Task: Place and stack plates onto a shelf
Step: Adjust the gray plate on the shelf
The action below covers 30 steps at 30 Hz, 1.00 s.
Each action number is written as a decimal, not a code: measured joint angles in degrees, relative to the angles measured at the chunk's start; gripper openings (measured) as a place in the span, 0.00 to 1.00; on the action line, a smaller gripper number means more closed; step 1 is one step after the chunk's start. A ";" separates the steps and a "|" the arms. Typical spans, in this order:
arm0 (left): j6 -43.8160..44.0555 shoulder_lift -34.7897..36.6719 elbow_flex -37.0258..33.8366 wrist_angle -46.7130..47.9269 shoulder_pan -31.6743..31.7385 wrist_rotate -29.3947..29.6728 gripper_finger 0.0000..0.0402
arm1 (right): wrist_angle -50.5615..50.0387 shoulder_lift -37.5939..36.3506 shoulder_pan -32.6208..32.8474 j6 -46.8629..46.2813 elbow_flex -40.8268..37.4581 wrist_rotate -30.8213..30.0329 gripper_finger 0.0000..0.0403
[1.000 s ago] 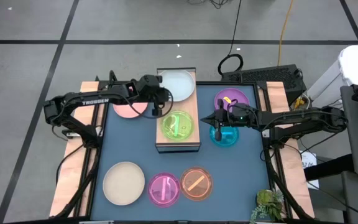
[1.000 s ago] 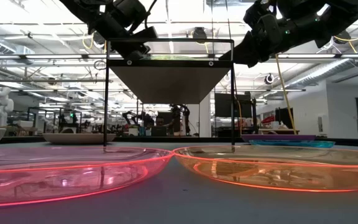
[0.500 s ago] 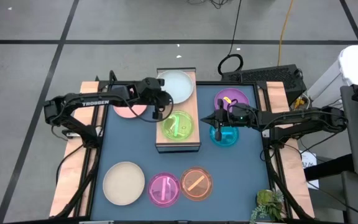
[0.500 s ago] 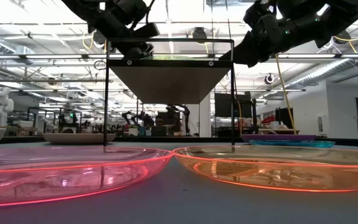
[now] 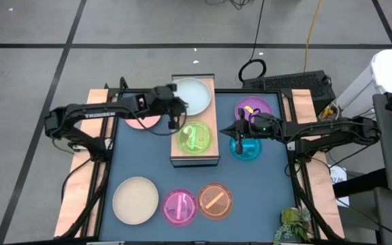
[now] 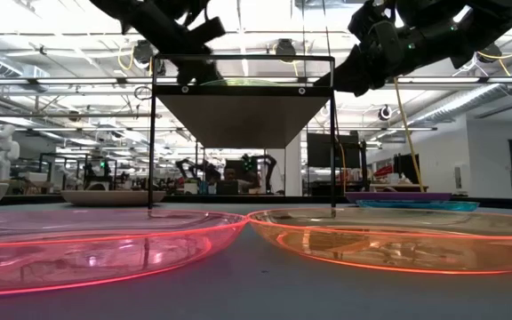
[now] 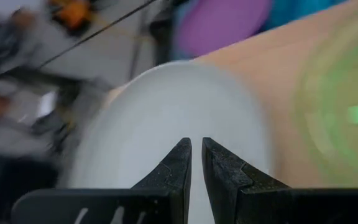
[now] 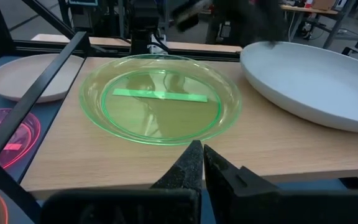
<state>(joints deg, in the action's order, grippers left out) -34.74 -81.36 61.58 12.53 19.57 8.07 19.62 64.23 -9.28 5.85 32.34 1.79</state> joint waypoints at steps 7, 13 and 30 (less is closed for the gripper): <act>6.90 9.30 0.02 11.10 5.81 4.31 0.12 | -1.78 0.00 0.00 0.00 0.00 -0.01 0.00; 12.05 12.83 0.02 18.67 14.28 -2.58 0.12 | -1.86 0.00 0.00 -0.01 0.00 -0.06 0.00; 12.74 11.13 -12.01 4.58 19.48 -11.22 0.12 | -1.03 -0.07 0.00 -0.61 0.00 0.01 0.00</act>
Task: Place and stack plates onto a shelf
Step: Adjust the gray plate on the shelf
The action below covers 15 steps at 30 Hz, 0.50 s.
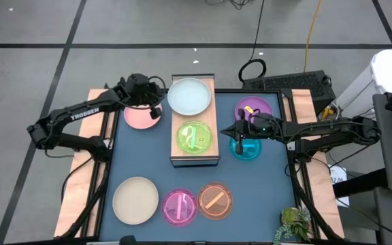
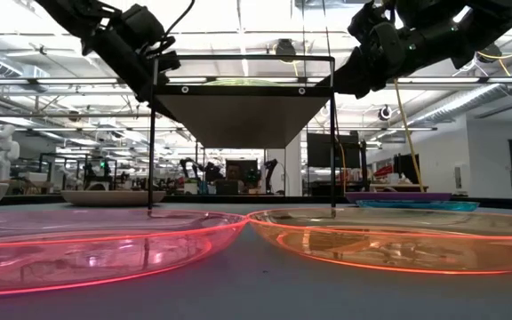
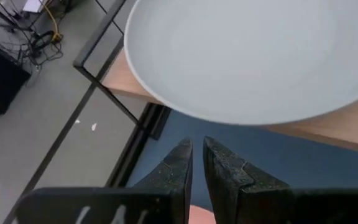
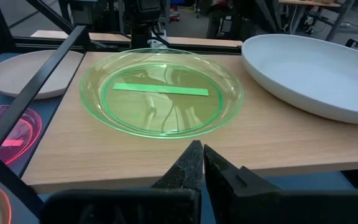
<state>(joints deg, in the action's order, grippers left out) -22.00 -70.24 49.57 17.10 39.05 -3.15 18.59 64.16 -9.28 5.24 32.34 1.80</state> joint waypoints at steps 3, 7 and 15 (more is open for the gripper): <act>1.08 0.02 -0.03 -1.58 -0.16 -0.02 0.12 | 0.00 0.00 0.00 0.06 0.00 0.00 0.00; 2.48 -0.47 -0.03 -1.81 -0.99 0.16 0.12 | -0.01 0.00 0.00 0.08 0.00 0.00 0.00; 2.92 -3.53 -0.09 -3.42 -2.24 0.19 0.12 | -0.02 0.00 0.00 0.13 0.00 0.00 0.00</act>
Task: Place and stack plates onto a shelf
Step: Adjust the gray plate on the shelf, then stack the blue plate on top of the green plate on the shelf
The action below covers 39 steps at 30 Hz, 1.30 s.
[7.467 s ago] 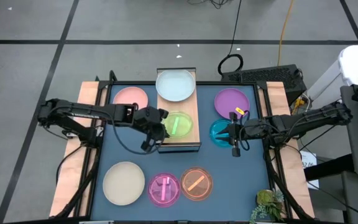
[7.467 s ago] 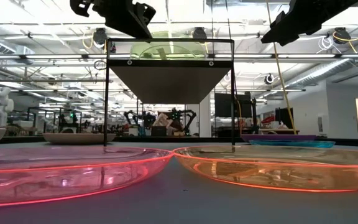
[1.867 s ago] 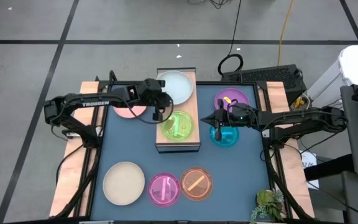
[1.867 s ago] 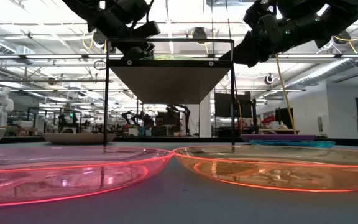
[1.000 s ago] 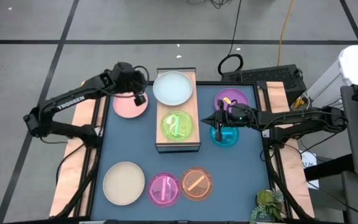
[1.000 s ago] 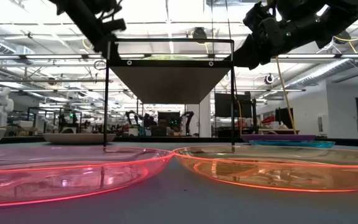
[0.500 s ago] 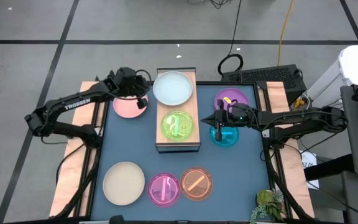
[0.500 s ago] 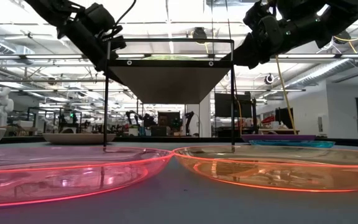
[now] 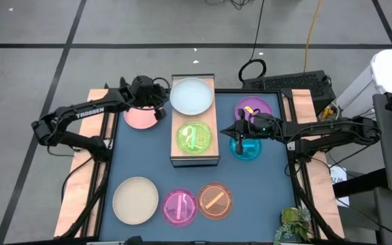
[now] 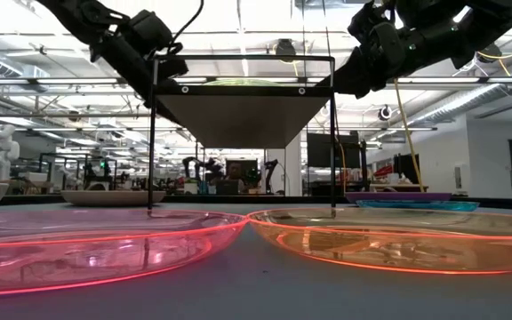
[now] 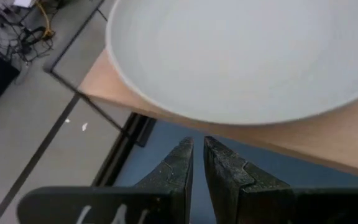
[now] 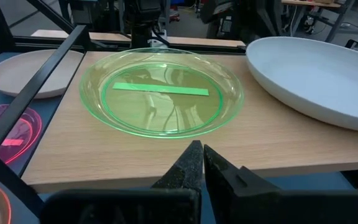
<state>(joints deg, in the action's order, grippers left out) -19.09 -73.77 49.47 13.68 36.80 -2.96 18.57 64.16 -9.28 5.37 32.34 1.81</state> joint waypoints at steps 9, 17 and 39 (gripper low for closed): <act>-0.31 -0.21 0.02 -3.10 -1.01 -0.26 0.12 | -0.02 -0.02 0.00 -0.12 0.00 -0.22 0.00; 1.23 0.80 0.04 1.01 -0.99 -0.11 0.12 | -4.82 -1.97 0.00 -3.88 0.00 -10.14 0.00; 11.61 18.85 0.09 18.65 -19.89 -0.06 0.12 | -52.47 -6.33 12.94 -24.72 16.11 -13.70 0.00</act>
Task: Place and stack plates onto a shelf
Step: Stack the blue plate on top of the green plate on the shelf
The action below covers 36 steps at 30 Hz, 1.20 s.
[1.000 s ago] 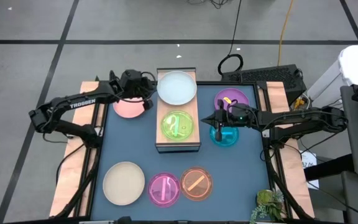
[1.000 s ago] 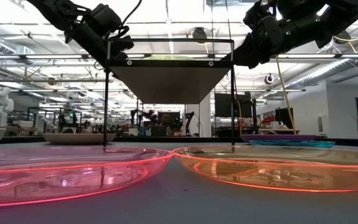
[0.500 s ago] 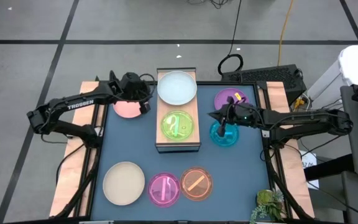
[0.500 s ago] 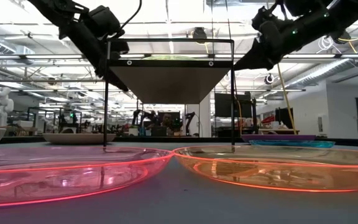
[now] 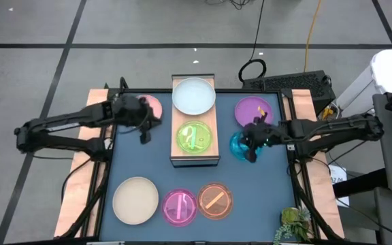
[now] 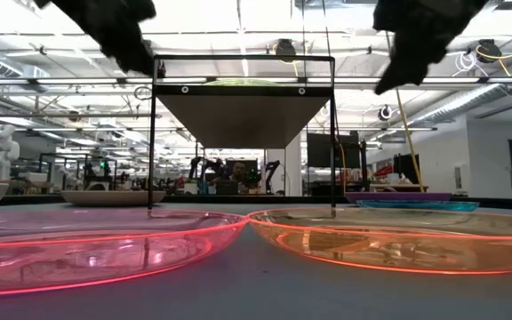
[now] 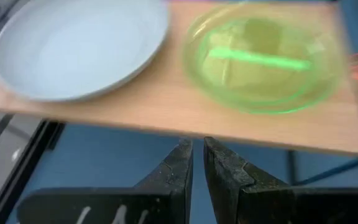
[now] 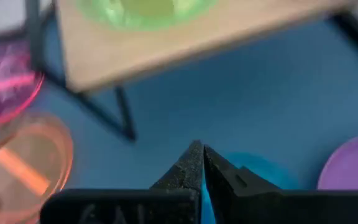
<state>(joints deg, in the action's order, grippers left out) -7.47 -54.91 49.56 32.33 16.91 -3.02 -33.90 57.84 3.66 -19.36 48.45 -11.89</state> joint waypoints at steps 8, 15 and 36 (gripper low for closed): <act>5.00 5.52 -5.67 -3.91 -13.62 5.36 0.12 | -9.99 4.44 9.73 -9.43 0.46 0.27 0.00; 9.23 6.08 -11.59 -9.30 -21.86 10.69 0.12 | -11.29 11.62 15.23 -8.14 0.46 4.60 0.12; 17.89 5.25 -13.44 -12.73 -37.25 21.20 0.12 | 1.49 19.18 15.86 -6.53 -12.62 -4.93 0.36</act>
<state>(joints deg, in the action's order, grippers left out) 10.42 -49.67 36.12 19.60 -20.34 18.18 -32.41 77.01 19.53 -25.89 35.82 -16.82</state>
